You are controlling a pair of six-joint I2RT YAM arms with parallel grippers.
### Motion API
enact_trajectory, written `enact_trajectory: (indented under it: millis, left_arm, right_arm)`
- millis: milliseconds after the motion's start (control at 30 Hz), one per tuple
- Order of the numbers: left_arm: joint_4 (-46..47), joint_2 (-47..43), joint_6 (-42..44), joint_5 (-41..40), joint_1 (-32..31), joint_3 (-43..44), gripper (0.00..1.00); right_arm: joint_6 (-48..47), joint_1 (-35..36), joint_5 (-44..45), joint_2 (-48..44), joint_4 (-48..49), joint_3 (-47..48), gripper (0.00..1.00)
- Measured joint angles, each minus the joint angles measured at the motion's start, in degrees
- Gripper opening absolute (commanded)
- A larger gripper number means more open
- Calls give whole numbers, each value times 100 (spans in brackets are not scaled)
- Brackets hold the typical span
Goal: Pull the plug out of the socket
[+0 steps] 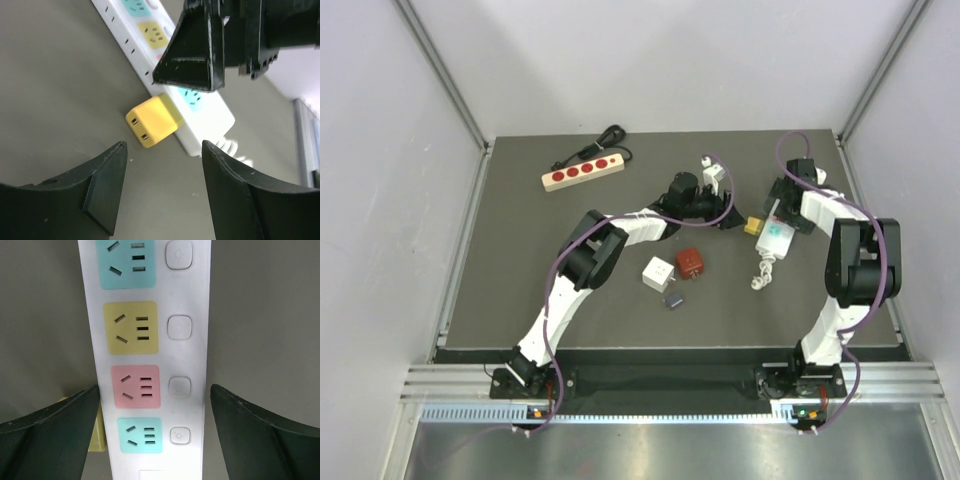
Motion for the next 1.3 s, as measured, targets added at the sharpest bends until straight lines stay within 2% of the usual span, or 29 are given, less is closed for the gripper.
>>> enact_trajectory:
  millis: [267,500,567,600,667,700,767,800,867,900,1000,1300]
  left_arm:
    - [-490,-2,942,74,17,15,66]
    - [-619,-2,1054,107,24,17,66]
    - [-669,-2,1032,168,24,33,66]
    - [-708,-2,1016,214,24,61,66]
    - [-748,-2,970,284,24,116,66]
    - [-769,-2,942,321,22,153,66]
    - [-787,-2,909,389,24,214,66]
    - [-791,-2,883,415,24,249,66]
    - [-800,0,802,496,24,310,66]
    - [-820,4,763,551,24,361,66]
    - [-846,131,603,704,37,632,66]
    - [-236,833,-767,1189,177,988,67]
  right_arm:
    - [-28,-33,-61,98,26,11,89]
    - [-103,-35,-59,297,11,160,84]
    - [-109,-35,-57,315,20,160,80]
    - [-111,-35,-59,315,20,160,73]
    - [-125,-37,-57,317,24,160,66]
    - [-127,-37,-59,317,28,160,57]
    - [-131,-37,-61,317,48,151,51]
    - [-131,-37,-61,317,59,144,43]
    - [-142,-39,-66,317,90,131,34]
    - [-149,-44,-70,310,133,103,23]
    - [-181,-61,-109,256,299,-13,0]
    - [-319,-256,-581,-114,1187,-662,0]
